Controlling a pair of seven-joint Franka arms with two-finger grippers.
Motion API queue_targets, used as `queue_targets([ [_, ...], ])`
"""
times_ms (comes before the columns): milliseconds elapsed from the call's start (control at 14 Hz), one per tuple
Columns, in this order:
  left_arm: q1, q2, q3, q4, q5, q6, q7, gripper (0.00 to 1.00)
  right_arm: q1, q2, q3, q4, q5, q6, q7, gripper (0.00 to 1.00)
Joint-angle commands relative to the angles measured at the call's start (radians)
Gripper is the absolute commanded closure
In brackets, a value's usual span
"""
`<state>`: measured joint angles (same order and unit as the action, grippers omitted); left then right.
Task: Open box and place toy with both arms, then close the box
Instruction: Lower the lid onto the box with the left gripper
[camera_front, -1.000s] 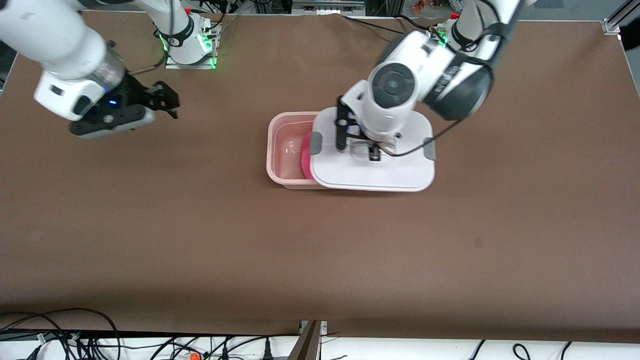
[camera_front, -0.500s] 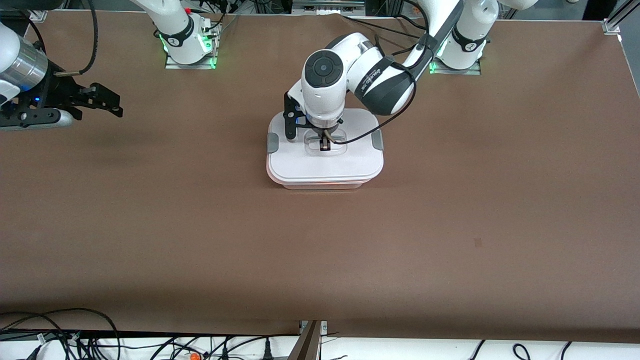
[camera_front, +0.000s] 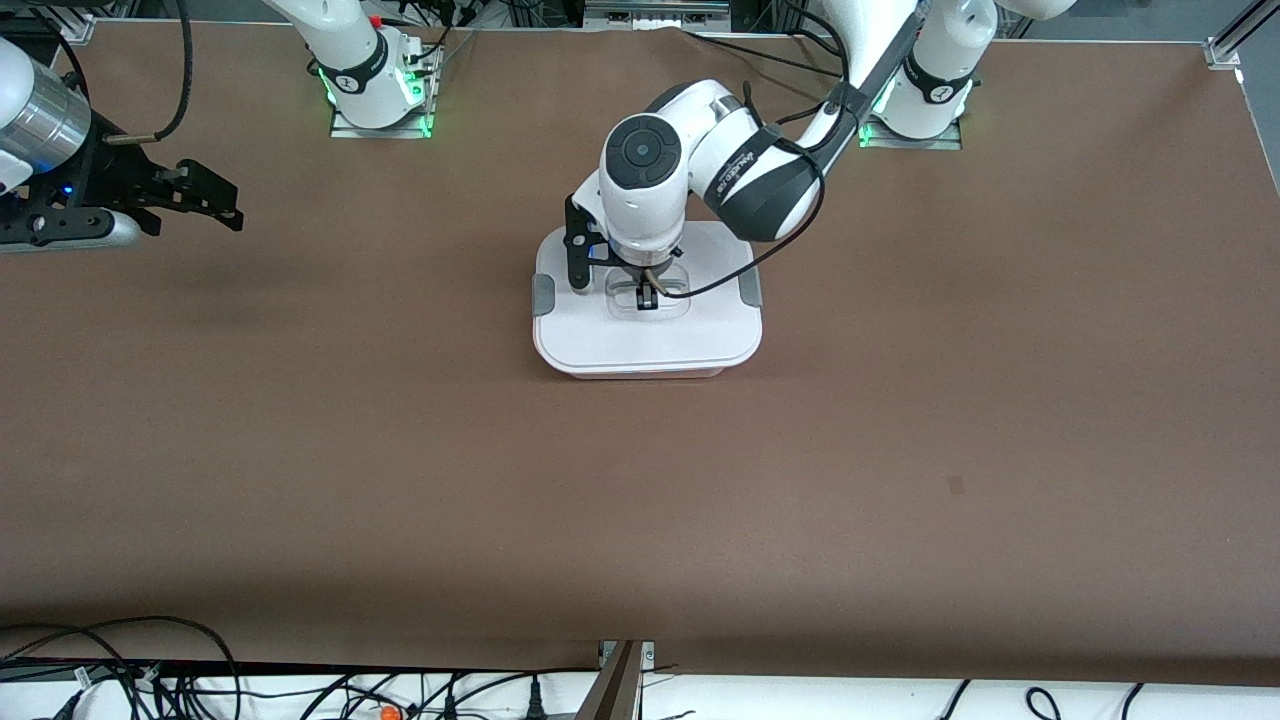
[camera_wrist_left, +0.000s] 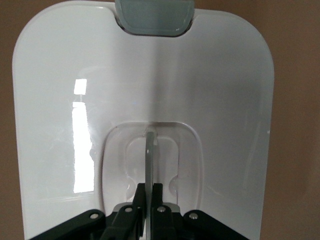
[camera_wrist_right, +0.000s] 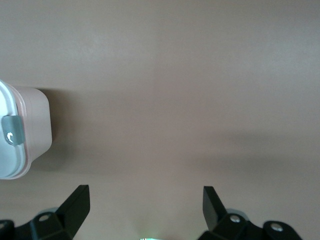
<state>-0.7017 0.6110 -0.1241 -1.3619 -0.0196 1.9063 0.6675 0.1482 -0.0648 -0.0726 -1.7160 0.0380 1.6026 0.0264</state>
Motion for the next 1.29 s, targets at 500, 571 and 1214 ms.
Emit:
queue_targets([
  [500, -0.048, 0.039, 0.015, 0.044, 0.047, -0.007, -0.023, 1.00, -0.019, 0.033, 0.025, 0.078, 0.008, -0.020, 0.003, 0.00],
  [571, -0.062, 0.038, 0.014, 0.040, 0.061, -0.012, -0.023, 1.00, -0.018, 0.033, 0.027, 0.078, 0.010, -0.020, 0.004, 0.00],
  [1214, -0.070, 0.035, 0.009, 0.003, 0.136, -0.027, -0.011, 1.00, -0.019, 0.034, 0.025, 0.073, -0.013, -0.027, 0.004, 0.00],
])
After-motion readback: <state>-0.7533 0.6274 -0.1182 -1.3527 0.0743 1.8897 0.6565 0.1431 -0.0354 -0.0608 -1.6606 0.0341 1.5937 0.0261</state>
